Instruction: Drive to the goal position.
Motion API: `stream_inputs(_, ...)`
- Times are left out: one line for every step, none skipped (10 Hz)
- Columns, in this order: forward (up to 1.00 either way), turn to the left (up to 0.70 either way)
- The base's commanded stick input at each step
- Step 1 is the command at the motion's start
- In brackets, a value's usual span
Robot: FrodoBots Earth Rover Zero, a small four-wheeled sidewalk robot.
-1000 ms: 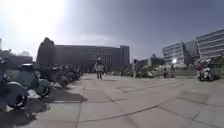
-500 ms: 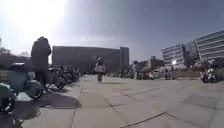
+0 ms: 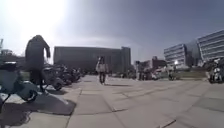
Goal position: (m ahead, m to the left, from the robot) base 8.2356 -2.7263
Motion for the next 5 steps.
stream_inputs(0.50, 0.00)
stream_inputs(0.50, 0.00)
stream_inputs(0.50, 0.00)
stream_inputs(0.50, 0.00)
stream_inputs(0.50, 0.00)
